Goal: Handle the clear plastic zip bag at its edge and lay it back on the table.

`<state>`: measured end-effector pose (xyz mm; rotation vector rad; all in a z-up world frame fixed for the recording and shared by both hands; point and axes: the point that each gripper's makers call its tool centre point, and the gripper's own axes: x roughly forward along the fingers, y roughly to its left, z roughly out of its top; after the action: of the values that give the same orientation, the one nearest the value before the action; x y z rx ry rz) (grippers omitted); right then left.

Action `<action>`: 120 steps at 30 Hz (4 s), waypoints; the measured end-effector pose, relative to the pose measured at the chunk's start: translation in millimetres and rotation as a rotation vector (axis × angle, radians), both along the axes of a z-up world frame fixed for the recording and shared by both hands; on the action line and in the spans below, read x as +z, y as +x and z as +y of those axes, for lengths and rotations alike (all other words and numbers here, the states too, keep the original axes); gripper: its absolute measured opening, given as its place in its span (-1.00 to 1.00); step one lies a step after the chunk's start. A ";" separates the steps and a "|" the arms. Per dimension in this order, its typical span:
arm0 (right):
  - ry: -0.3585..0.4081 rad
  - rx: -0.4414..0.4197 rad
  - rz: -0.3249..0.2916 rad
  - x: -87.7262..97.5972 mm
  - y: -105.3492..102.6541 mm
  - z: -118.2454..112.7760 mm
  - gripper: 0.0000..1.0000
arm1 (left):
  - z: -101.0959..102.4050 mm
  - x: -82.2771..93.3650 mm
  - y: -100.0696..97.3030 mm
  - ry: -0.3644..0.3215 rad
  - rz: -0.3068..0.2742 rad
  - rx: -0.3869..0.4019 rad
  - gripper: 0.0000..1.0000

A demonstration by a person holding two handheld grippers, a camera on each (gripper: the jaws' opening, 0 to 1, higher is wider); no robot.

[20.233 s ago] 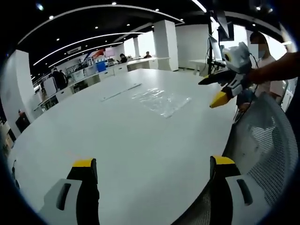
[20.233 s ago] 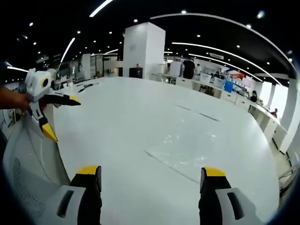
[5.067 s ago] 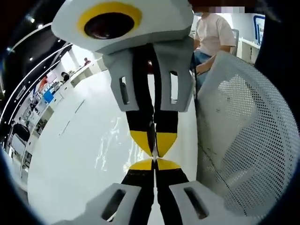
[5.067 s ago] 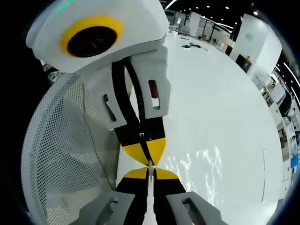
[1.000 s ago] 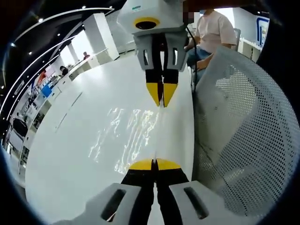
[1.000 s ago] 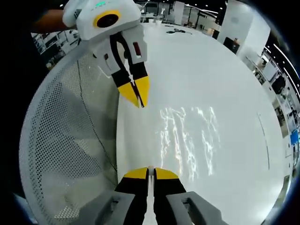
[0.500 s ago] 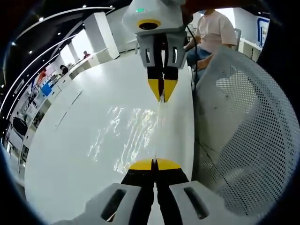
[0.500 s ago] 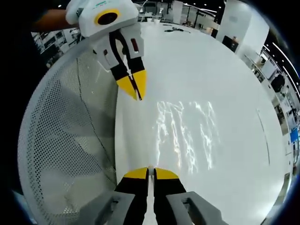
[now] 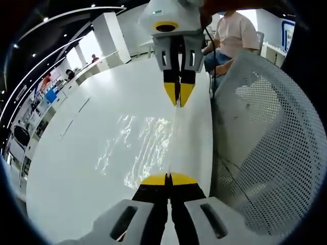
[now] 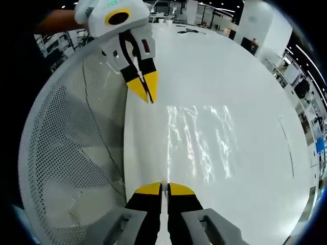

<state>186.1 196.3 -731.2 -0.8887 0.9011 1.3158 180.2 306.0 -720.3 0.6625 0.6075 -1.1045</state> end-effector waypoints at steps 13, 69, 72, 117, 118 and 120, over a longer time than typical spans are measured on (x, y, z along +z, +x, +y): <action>0.024 -0.032 -0.018 2.4 2.2 1.7 -0.99 | 2.3 -3.1 -0.3 0.026 -0.008 -0.015 -1.00; 0.159 -0.104 0.077 13.3 -5.7 51.0 -0.76 | -8.3 1.3 -2.9 0.036 -0.095 -0.095 -1.00; 0.153 -0.104 0.080 12.8 -6.7 50.6 -0.77 | -9.4 3.1 -2.9 0.032 -0.113 -0.111 -1.00; 0.109 -0.110 0.072 3.0 -7.6 51.7 -1.00 | -12.8 14.7 -0.9 -0.033 -0.155 -0.117 -0.84; 0.107 -0.116 0.070 2.9 -7.1 52.6 -1.00 | -13.1 15.2 -1.4 -0.030 -0.161 -0.121 -0.81; 0.105 -0.120 0.073 3.4 -8.4 54.5 -1.00 | -13.5 15.8 -1.9 -0.024 -0.172 -0.128 -0.76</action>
<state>177.7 250.8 -727.8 -0.6982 0.9191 1.2867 178.4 292.5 -704.5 0.7753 0.4084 -1.1578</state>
